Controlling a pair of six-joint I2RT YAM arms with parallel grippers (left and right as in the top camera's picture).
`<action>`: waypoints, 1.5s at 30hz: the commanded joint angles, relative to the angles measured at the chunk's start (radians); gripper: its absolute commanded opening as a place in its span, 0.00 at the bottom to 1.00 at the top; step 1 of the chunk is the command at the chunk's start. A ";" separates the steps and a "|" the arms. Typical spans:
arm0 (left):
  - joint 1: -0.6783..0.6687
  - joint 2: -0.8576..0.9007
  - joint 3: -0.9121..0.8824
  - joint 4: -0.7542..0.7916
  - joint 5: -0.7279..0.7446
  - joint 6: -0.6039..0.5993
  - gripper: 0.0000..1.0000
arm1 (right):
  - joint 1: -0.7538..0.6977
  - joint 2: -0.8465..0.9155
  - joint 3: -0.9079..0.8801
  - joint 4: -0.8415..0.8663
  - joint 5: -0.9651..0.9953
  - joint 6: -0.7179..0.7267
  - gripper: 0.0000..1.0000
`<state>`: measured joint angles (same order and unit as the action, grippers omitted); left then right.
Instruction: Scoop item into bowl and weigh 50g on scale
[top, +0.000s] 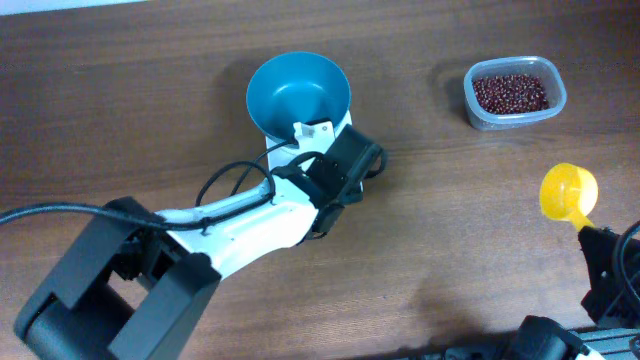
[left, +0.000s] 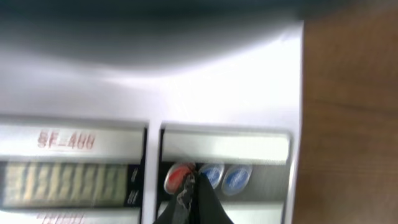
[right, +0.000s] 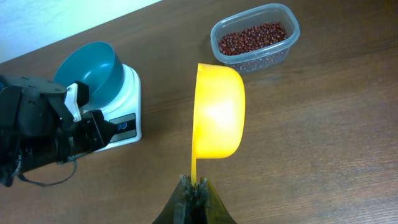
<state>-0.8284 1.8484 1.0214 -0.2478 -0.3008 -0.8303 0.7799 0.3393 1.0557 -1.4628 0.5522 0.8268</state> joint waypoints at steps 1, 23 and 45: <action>0.003 -0.122 -0.015 -0.134 0.087 -0.005 0.00 | 0.005 -0.002 0.010 -0.001 -0.001 -0.008 0.05; 0.583 -0.638 -0.015 -0.173 -0.402 0.147 0.05 | 0.005 0.159 -0.003 0.283 0.384 0.169 0.04; 0.583 -0.642 0.307 -0.790 0.552 0.986 0.39 | -0.492 0.611 0.006 0.660 -0.026 -0.098 0.04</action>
<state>-0.2489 1.2140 1.3140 -0.9951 0.1104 0.0444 0.3195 0.9463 1.0531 -0.8154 0.5762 0.7479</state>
